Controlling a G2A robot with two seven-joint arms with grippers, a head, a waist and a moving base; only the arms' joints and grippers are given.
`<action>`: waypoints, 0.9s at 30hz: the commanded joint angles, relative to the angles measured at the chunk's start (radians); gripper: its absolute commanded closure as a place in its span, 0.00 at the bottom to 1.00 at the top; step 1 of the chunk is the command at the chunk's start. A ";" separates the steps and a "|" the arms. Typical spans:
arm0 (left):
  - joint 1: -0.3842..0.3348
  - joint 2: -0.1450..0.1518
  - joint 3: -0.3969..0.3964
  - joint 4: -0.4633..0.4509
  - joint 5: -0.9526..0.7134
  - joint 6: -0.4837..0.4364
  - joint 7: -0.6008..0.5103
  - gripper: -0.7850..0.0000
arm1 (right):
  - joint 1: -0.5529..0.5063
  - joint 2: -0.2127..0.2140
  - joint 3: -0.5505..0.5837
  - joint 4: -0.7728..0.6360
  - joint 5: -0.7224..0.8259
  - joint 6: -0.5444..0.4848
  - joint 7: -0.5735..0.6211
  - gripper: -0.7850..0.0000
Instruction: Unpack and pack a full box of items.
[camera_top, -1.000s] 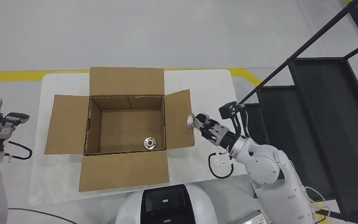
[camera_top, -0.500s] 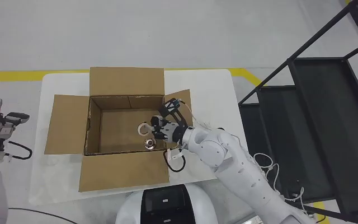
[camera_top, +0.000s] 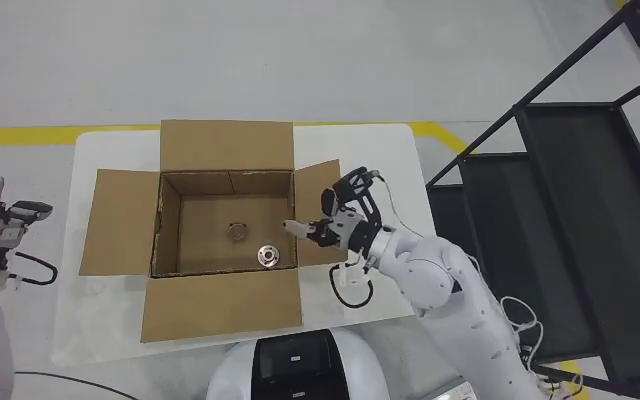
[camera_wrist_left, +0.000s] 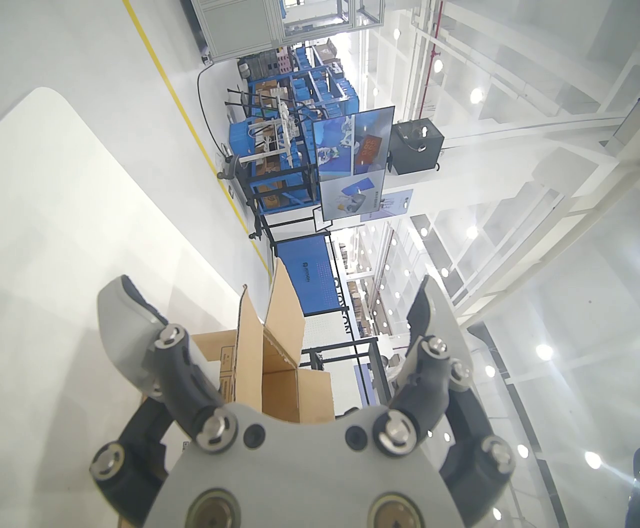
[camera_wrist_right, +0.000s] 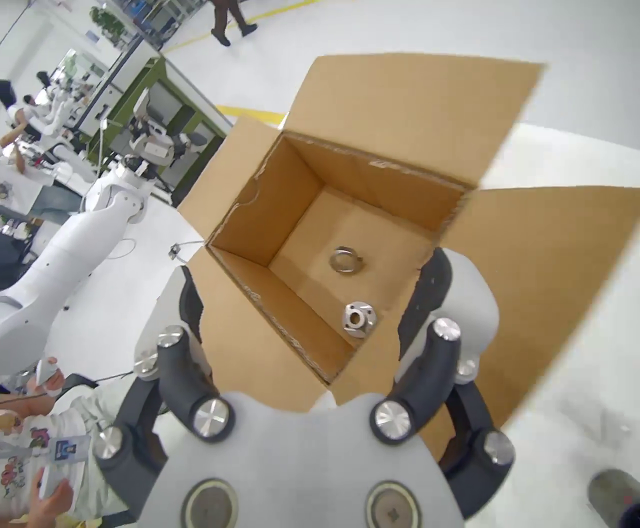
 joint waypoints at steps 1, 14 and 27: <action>0.000 0.000 0.000 0.000 0.000 0.000 0.000 0.00 | -0.074 0.012 0.115 -0.054 -0.008 -0.015 -0.008 0.00; 0.000 0.000 0.000 0.000 0.000 0.000 0.000 0.00 | -0.260 0.040 0.357 0.039 -0.238 0.058 0.017 0.00; 0.000 0.000 0.000 0.000 0.000 0.000 0.000 0.00 | -0.136 0.031 0.192 0.287 -0.417 0.159 0.080 0.00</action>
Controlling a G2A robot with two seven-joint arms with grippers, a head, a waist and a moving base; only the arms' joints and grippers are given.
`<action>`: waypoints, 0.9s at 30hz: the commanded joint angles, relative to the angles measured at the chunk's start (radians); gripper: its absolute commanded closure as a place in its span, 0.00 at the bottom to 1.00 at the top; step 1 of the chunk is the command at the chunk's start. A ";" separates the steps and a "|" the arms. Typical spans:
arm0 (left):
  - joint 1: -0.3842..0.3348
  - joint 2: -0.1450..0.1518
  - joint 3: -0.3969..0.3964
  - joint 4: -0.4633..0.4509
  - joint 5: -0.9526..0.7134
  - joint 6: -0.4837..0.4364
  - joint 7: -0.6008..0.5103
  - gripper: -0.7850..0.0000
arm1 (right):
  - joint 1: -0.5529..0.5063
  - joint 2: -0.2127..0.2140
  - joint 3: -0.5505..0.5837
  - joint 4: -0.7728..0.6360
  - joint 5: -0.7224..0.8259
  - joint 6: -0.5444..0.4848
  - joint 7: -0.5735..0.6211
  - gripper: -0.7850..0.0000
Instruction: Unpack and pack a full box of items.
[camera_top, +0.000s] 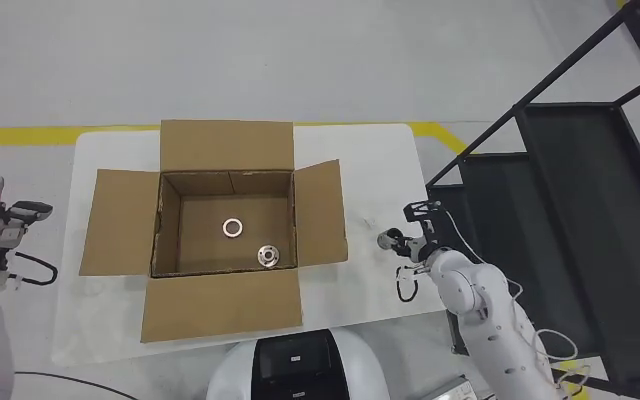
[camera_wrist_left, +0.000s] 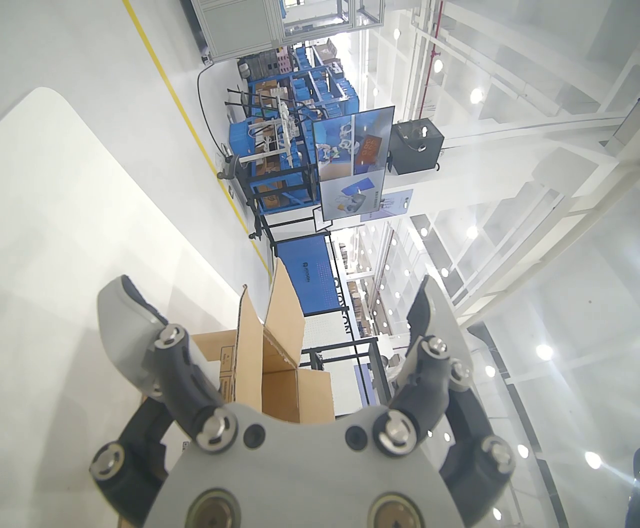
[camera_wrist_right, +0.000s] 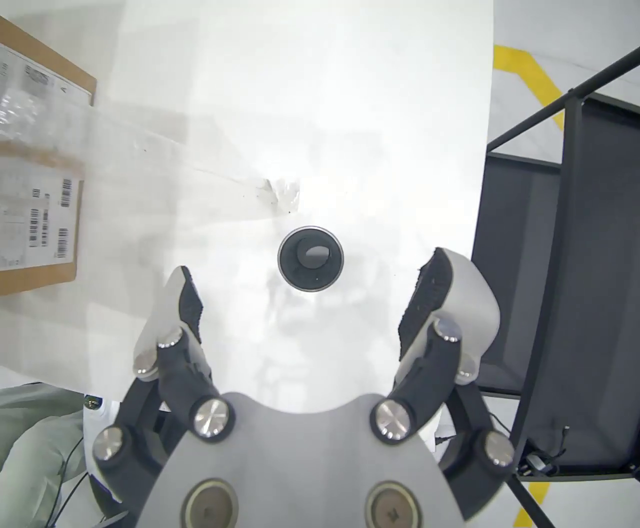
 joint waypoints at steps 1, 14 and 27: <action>0.000 0.000 0.000 0.000 0.000 0.000 0.000 0.00 | 0.039 -0.002 -0.025 0.055 -0.028 0.013 0.014 0.00; 0.000 0.000 0.000 0.000 0.000 0.000 0.000 0.00 | 0.188 -0.024 -0.122 0.276 0.018 0.064 -0.023 0.00; 0.000 0.000 0.000 0.000 0.000 0.000 0.000 0.00 | 0.213 -0.030 -0.147 0.304 -0.001 0.131 -0.001 1.00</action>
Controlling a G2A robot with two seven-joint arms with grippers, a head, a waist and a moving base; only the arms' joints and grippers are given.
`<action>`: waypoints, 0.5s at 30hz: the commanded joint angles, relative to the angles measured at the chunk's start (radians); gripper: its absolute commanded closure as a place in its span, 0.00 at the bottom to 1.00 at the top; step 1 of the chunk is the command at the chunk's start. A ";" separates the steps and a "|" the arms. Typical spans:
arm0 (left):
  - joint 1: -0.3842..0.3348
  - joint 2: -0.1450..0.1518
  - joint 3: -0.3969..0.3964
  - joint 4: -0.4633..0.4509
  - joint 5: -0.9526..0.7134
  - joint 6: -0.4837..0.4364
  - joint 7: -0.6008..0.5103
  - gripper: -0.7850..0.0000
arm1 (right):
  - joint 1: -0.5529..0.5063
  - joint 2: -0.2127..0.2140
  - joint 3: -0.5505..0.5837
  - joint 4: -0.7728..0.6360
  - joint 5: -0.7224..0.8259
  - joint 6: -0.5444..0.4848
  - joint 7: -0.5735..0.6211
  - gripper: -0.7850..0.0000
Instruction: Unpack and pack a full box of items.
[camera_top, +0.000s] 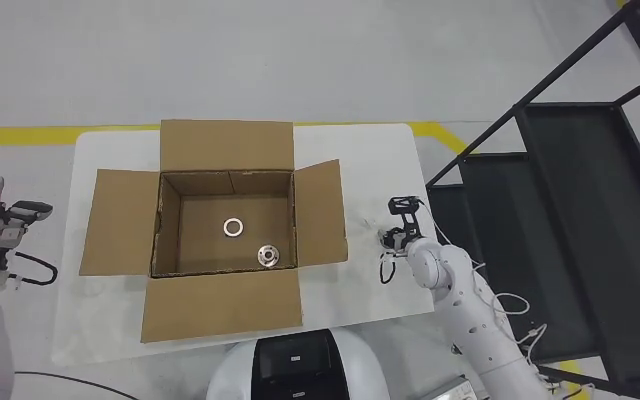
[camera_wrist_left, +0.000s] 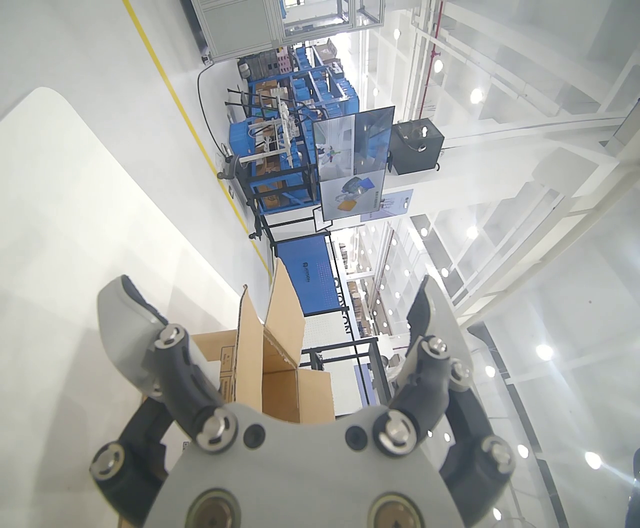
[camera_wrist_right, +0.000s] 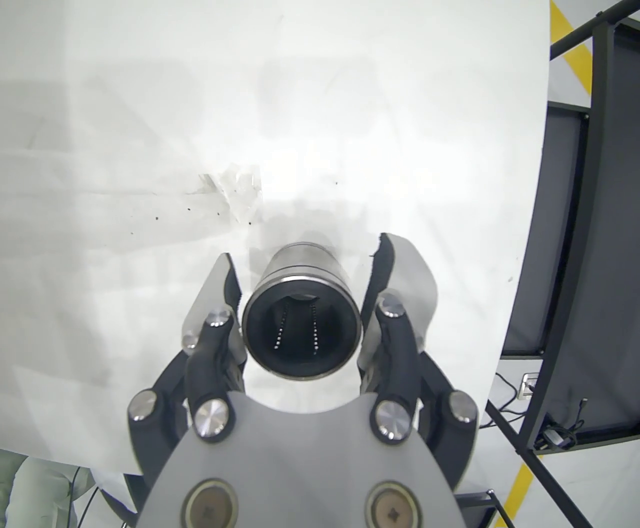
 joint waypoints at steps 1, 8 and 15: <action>0.000 0.000 0.000 0.000 0.000 0.000 0.000 0.00 | -0.010 0.001 0.003 -0.017 -0.004 0.002 0.010 1.00; 0.000 0.000 0.000 0.000 0.000 0.000 0.000 0.00 | -0.059 0.005 0.017 -0.121 -0.010 -0.001 0.016 1.00; 0.000 0.000 0.000 0.000 0.000 0.000 0.000 0.00 | -0.097 0.010 0.055 -0.217 -0.023 0.008 0.004 1.00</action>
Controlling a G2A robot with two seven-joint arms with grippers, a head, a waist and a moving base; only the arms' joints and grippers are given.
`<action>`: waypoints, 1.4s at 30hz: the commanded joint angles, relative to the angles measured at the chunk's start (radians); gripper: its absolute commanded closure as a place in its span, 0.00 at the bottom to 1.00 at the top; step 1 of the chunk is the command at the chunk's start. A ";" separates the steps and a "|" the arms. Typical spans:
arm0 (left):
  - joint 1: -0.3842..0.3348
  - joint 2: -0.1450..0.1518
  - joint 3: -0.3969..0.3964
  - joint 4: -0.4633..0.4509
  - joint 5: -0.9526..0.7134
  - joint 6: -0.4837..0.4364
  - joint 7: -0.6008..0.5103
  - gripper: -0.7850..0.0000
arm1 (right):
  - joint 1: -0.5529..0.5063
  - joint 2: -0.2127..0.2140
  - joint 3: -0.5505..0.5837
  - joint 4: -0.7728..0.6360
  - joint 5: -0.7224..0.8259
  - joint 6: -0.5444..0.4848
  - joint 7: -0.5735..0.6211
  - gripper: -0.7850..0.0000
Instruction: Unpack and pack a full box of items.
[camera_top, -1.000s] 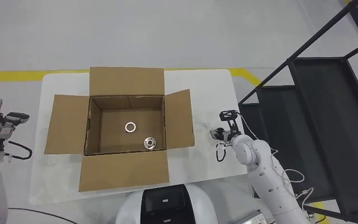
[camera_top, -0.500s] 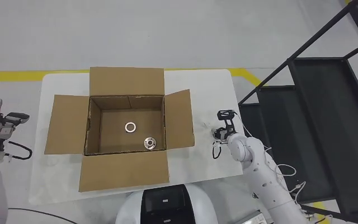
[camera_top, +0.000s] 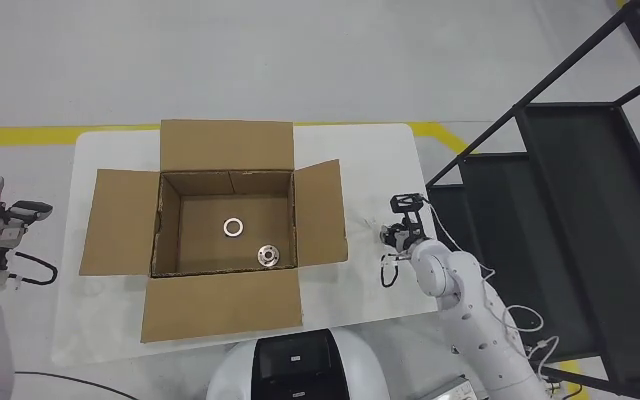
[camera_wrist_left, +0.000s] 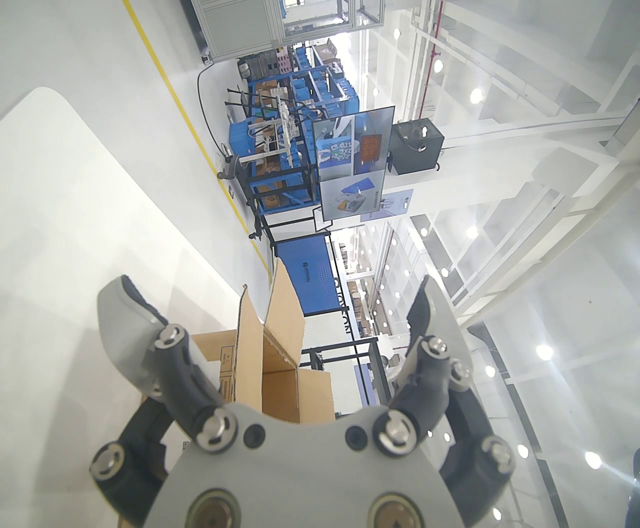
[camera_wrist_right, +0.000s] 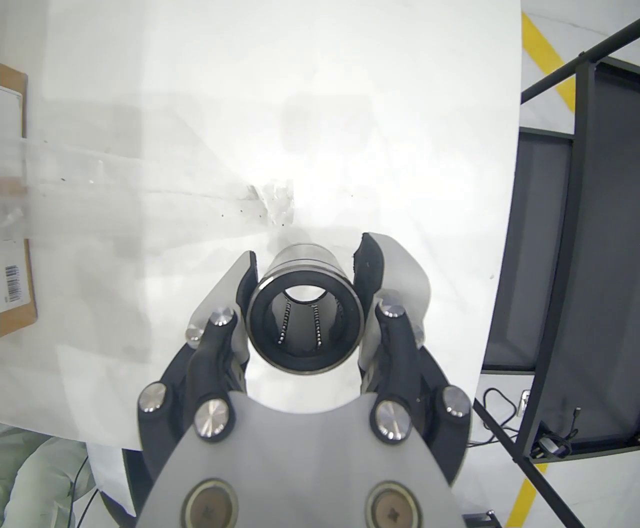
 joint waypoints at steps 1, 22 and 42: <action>0.000 0.000 0.000 0.000 0.000 0.000 0.000 0.00 | -0.013 0.002 0.016 -0.040 -0.004 0.001 -0.009 1.00; 0.000 0.000 0.000 0.000 0.000 0.000 0.000 0.00 | 0.025 -0.004 -0.134 -0.542 -0.039 -0.100 0.012 1.00; 0.000 0.000 0.000 0.000 0.000 0.000 0.000 0.00 | 0.555 -0.162 -0.720 0.101 0.041 -0.093 -0.033 1.00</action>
